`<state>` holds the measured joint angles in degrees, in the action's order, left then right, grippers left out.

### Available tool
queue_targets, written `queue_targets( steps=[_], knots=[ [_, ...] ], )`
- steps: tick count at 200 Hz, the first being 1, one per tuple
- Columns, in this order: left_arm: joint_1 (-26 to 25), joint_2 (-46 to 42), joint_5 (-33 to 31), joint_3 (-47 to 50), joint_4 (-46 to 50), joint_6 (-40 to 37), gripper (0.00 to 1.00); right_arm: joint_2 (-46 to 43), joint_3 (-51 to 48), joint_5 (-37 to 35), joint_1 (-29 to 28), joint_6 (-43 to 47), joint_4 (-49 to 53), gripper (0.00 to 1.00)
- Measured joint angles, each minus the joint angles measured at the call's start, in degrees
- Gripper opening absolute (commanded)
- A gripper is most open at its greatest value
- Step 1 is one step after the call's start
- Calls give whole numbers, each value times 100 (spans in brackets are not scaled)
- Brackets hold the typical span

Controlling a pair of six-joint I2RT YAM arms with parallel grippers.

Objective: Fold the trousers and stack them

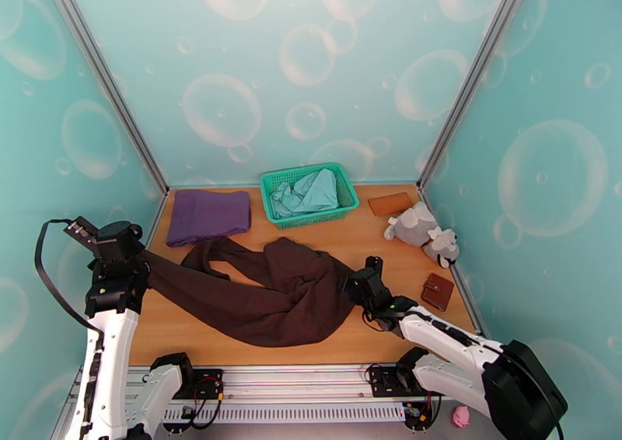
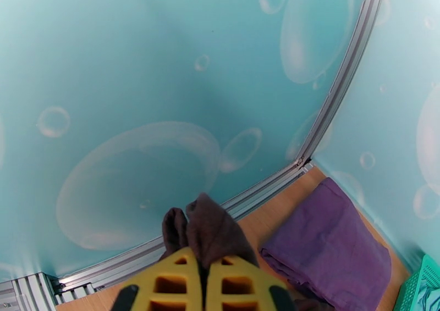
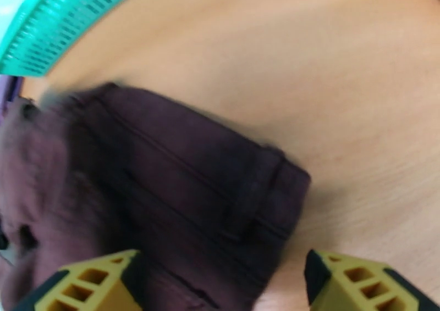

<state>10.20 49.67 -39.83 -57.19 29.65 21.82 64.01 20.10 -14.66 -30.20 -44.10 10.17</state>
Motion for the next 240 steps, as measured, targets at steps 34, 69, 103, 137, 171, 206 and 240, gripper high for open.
queue_targets(
  steps=[34,69,103,137,171,206,240],
  knots=[
    [0,-105,28,35,-142,-111,0,367,15,72,306,57,-363,43],
    [2,-109,109,74,-146,-129,0,752,133,361,787,164,-686,0],
    [2,-278,92,146,-140,-151,0,177,98,789,1320,271,-658,0],
    [2,-516,-33,229,-33,-149,0,-2229,131,588,1510,271,227,0],
    [15,-562,-229,555,63,-125,0,-4004,293,166,1552,120,1272,0],
    [42,-553,-374,739,319,-103,5,-4358,295,-129,1523,-179,1950,0],
    [131,-592,-503,796,400,-52,10,-4721,358,-398,1519,-354,2435,0]
  ],
)
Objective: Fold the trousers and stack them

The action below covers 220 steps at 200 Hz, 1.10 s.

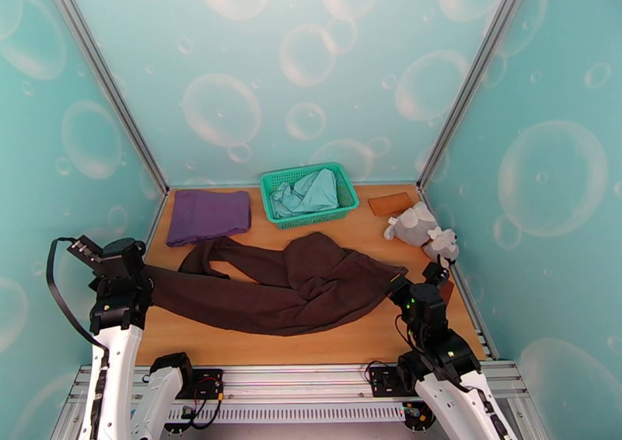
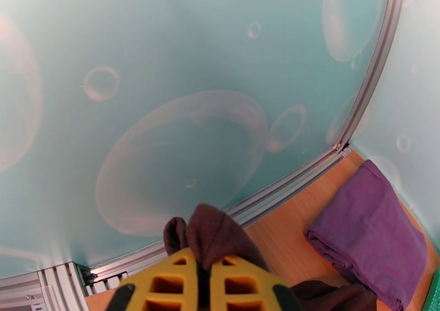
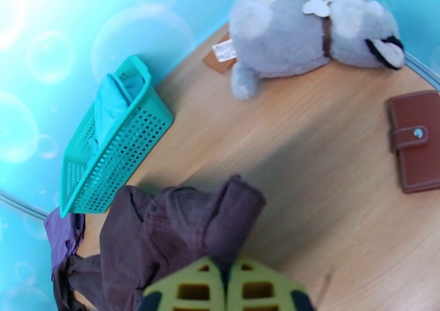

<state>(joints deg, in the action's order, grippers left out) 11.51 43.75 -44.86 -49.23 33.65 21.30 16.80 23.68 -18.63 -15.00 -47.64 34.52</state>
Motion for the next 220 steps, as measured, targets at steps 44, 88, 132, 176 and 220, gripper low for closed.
queue_targets(
  steps=[44,88,132,176,220],
  knots=[
    [15,-98,-20,225,214,186,16,-612,404,-219,-26,-184,354,0],
    [17,-511,-20,227,308,280,50,-763,442,-280,-125,-315,420,55],
    [22,-363,149,227,168,48,70,-992,605,-216,-157,-199,413,74],
    [-269,573,1335,149,33,-374,72,199,684,614,-188,407,-341,77],
    [-2747,1611,1001,11,800,197,78,1281,382,881,-1731,861,-1019,76]
  ],
)
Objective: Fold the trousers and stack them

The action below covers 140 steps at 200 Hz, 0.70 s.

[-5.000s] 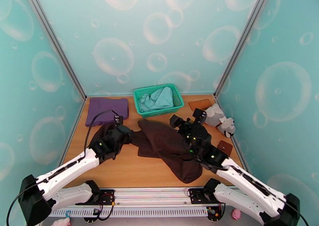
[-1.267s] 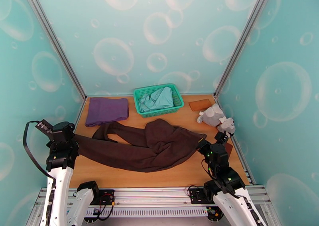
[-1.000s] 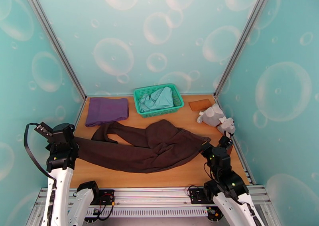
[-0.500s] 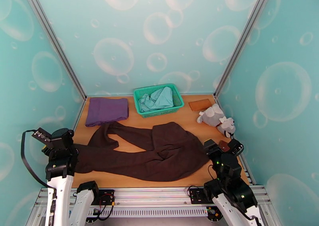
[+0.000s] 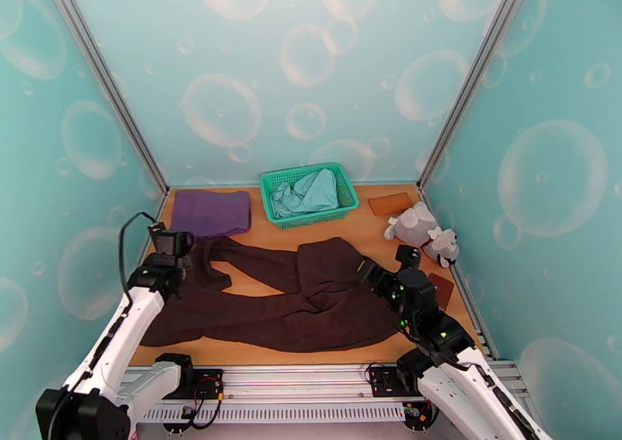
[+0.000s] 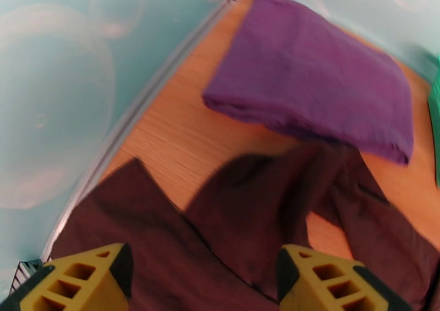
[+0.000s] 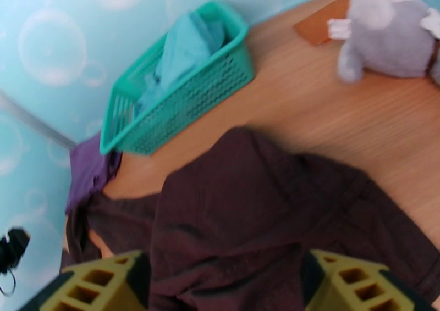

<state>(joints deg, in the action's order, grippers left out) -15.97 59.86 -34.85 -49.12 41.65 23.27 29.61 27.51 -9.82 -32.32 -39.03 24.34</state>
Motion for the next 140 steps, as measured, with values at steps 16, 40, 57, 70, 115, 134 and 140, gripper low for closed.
queue_targets(
  steps=[16,40,57,70,115,134,140],
  knots=[
    [-710,-63,-170,-284,352,354,77,-37,-61,-354,-1064,24,-116,79],
    [-944,-424,293,-483,111,800,73,551,-50,-844,-2046,13,-398,81],
    [-1134,-994,780,83,-455,1132,73,1401,-35,-935,-2151,13,-695,83],
    [-1344,-1287,1038,643,-748,1397,76,2122,9,-905,-2149,35,-940,84],
    [-769,-192,804,953,-896,1475,84,3936,949,-254,-1202,339,-1517,88],
    [-85,520,603,577,-1080,1263,83,4223,1263,-197,-444,444,-1685,89],
    [118,695,592,496,-1207,1200,83,4260,1296,-181,-144,481,-1735,89]
  ],
)
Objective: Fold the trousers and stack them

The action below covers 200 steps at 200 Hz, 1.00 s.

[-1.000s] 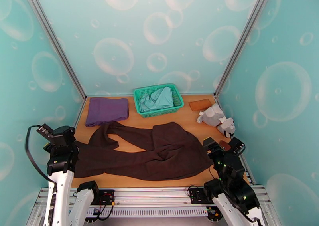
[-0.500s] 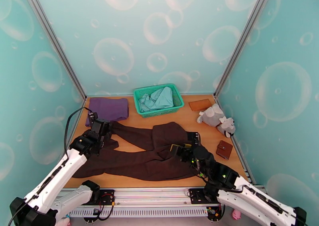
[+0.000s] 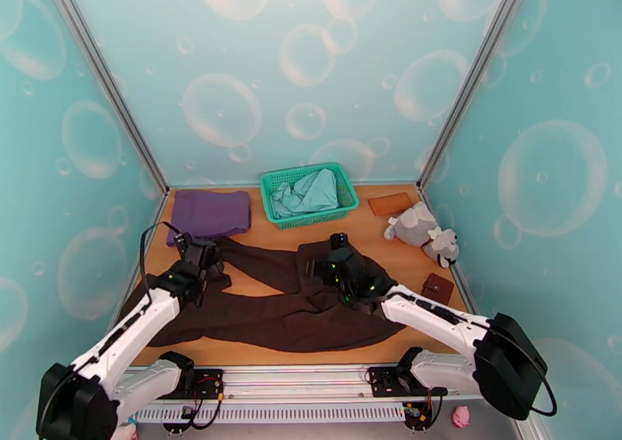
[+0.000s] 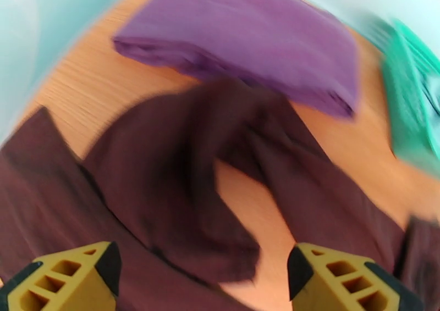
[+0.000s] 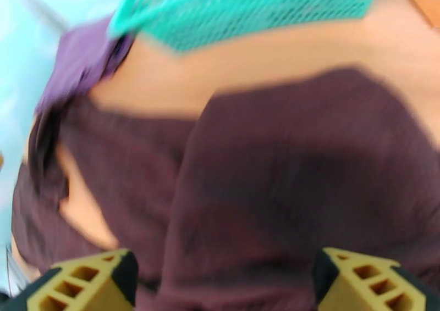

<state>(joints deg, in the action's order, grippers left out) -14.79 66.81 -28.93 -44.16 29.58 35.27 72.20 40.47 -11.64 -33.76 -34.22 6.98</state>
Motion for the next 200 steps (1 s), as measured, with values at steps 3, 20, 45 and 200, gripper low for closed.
queue_targets(
  steps=[3,20,45,200],
  knots=[
    [87,61,2,-24,-57,-35,83,13,13,20,136,9,-11,89],
    [476,426,105,-92,-422,-214,80,142,50,-24,903,149,-46,90],
    [616,1034,343,-175,-837,-463,75,667,271,7,1556,417,-39,90],
    [426,2675,765,-369,-1274,-831,0,2498,1165,1180,1934,1139,-72,0]
  ],
)
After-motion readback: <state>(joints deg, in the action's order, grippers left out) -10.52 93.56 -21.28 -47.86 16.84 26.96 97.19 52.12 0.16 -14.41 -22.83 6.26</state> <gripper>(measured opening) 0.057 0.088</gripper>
